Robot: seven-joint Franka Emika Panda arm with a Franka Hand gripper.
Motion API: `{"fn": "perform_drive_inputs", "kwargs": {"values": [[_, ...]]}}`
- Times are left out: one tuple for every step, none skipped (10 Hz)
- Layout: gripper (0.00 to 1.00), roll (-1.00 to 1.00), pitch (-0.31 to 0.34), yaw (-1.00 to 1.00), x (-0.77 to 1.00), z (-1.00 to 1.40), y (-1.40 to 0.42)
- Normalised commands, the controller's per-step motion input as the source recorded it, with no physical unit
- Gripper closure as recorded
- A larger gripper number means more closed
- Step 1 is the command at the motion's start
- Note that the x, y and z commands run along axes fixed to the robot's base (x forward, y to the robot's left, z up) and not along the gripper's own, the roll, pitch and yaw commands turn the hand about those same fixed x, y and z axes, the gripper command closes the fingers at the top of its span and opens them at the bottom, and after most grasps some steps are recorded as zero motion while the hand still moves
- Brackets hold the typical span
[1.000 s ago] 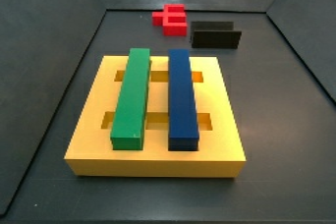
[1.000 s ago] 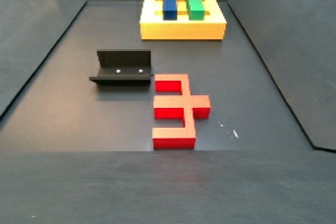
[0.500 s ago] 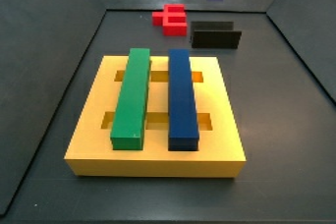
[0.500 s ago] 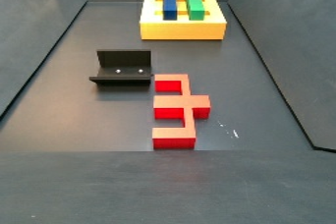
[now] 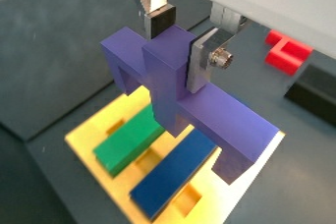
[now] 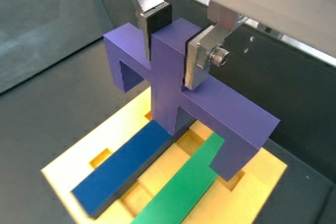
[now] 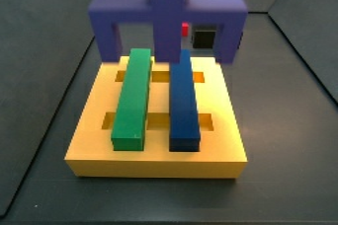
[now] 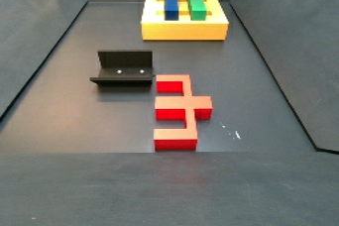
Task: Pick up the purple object. Move up. Move to above the board. Insert the purple object.
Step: Insert the purple object.
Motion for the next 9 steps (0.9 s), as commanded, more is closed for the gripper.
{"fn": "perform_drive_inputs", "kwargs": {"values": [[1.0,0.15,-0.094,0.11,0.0,-0.52,-0.38],[1.0,0.13,-0.069,0.06,0.0,-0.51,-0.21],[1.0,0.16,-0.033,0.05,-0.05,-0.47,-0.13],[1.0,0.13,0.0,0.06,0.0,-0.31,-0.09],[1.0,0.06,0.0,0.1,0.0,-0.15,-0.07],[1.0,0.06,0.0,0.12,0.0,-0.15,-0.14],[1.0,0.0,-0.006,0.07,0.0,-0.08,-0.1],[1.0,0.0,-0.023,0.05,-0.02,-0.07,-0.07],[1.0,0.0,-0.036,0.06,0.0,-0.09,-0.09]]}}
